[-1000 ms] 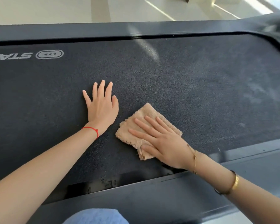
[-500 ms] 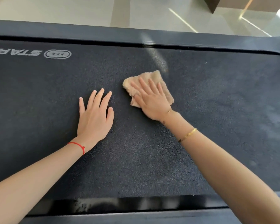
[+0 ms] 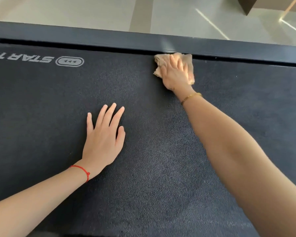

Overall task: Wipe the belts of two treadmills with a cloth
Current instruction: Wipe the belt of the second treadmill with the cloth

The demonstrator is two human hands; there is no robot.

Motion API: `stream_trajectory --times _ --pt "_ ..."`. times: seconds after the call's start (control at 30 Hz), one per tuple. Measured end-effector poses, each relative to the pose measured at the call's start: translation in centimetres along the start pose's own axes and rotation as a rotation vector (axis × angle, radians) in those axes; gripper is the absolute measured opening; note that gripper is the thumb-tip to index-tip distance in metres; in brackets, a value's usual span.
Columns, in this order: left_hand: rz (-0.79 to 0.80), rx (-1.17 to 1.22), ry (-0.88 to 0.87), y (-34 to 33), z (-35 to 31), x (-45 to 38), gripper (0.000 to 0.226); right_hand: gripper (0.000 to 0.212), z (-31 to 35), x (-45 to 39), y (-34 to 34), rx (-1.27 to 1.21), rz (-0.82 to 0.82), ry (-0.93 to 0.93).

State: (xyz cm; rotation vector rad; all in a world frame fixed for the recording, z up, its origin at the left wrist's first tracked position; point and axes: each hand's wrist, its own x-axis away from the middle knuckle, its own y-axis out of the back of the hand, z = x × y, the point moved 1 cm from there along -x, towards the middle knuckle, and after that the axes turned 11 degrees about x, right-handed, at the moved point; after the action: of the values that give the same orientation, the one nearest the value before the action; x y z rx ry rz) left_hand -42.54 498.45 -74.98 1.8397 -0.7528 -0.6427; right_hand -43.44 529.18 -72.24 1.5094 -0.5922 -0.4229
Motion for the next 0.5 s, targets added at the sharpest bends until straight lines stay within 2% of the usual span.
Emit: stream_trajectory --times 0.17,0.27,0.33,0.47,0.5 --pt "-0.009 0.026 -0.001 0.0 0.1 -0.2 0.062 0.051 6.9 0.7 0.0 0.019 0.005 0.261" --pt "-0.009 0.046 0.006 -0.1 0.2 -0.1 0.056 0.052 5.4 3.3 -0.9 -0.041 -0.011 0.355" --pt "-0.015 0.060 0.006 -0.1 0.3 -0.2 0.055 0.053 2.0 4.0 -1.2 -0.023 -0.030 0.307" --pt "-0.017 0.086 0.021 0.0 0.1 -0.2 0.056 0.058 -4.4 5.0 -1.2 -0.069 0.020 0.038" --pt "-0.020 0.087 0.023 0.0 0.1 -0.2 0.056 0.058 -4.9 5.7 -1.2 -0.063 0.016 0.019"
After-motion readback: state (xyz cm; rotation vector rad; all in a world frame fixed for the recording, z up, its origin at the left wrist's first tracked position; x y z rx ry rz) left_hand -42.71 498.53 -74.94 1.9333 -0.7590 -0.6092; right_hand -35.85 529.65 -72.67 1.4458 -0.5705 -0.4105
